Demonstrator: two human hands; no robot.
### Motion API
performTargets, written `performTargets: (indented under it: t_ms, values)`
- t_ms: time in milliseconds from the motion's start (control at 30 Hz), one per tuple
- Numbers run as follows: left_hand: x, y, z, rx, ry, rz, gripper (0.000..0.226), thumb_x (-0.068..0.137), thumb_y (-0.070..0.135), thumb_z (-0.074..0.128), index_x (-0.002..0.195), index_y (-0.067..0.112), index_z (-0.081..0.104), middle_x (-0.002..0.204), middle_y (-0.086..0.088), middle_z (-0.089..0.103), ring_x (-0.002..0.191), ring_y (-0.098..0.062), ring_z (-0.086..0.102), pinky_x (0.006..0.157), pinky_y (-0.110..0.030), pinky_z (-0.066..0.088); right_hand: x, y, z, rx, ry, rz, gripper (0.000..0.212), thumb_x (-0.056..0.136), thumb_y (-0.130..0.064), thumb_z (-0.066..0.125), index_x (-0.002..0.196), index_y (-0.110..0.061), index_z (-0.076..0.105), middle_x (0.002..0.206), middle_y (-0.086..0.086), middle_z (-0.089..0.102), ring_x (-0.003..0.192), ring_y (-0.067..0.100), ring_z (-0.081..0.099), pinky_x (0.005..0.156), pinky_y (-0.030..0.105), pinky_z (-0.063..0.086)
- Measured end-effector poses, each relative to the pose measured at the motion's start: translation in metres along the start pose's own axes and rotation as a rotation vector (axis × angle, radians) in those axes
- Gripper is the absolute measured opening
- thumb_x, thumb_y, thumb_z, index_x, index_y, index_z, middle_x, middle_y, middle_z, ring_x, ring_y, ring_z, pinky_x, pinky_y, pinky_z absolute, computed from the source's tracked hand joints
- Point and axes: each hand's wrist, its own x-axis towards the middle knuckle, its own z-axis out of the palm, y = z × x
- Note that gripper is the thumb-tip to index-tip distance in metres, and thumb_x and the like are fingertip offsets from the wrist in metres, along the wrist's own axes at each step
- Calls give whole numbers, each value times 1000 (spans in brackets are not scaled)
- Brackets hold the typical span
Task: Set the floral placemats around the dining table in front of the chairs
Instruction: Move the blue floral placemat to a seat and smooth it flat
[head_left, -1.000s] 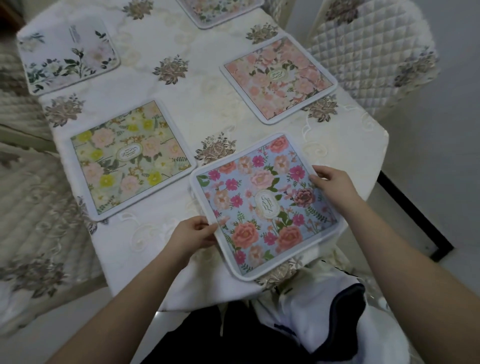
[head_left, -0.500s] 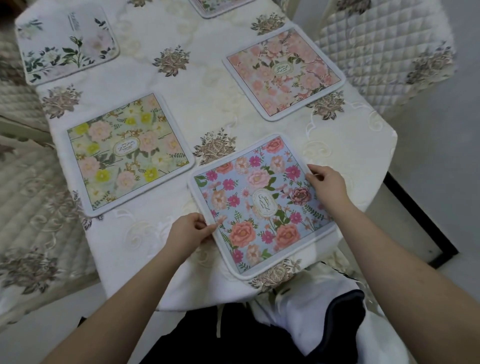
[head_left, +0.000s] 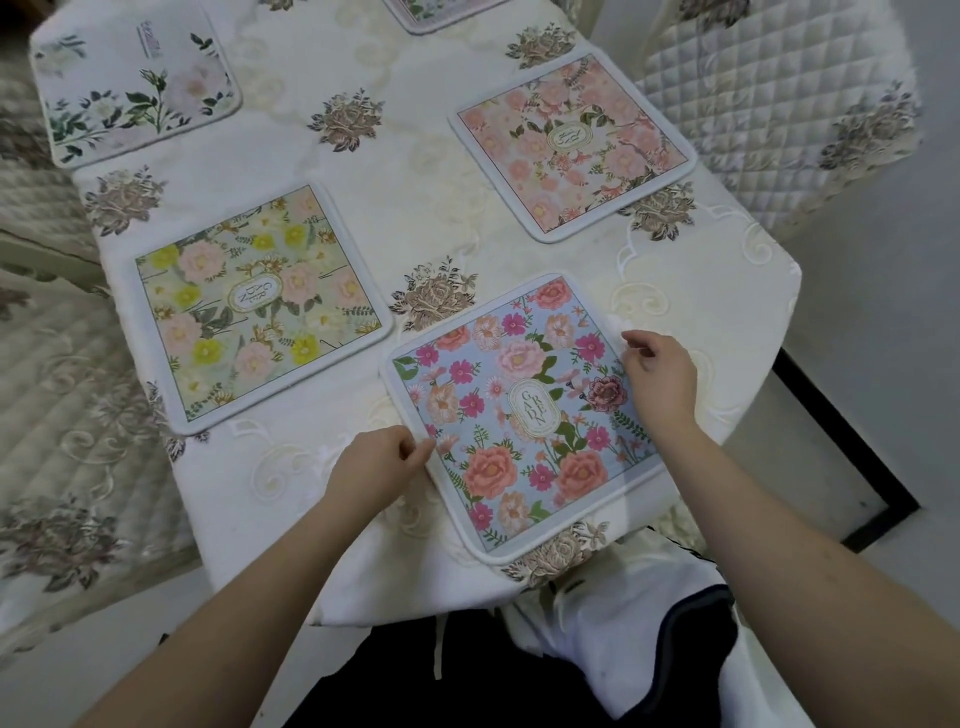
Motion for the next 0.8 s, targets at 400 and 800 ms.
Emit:
performTargets:
  t_ms: [400, 800]
  values:
    - [56, 18, 1, 30, 416, 386, 48, 93, 26, 40, 133, 4, 57, 138, -15, 58, 131, -34, 50, 110, -44, 37, -23, -79, 98, -148, -330, -491, 47, 101, -22, 33, 147, -14, 41, 152, 3, 41, 145, 18, 29, 119, 44, 22]
    - [81, 5, 39, 212, 359, 348, 65, 101, 47, 28, 157, 14, 22, 164, -3, 17, 152, -15, 12, 123, -35, 8, -10, -73, 128, -636, -407, -661, 62, 99, -51, 13, 156, -27, 12, 164, -7, 5, 150, 11, 2, 122, 37, -1]
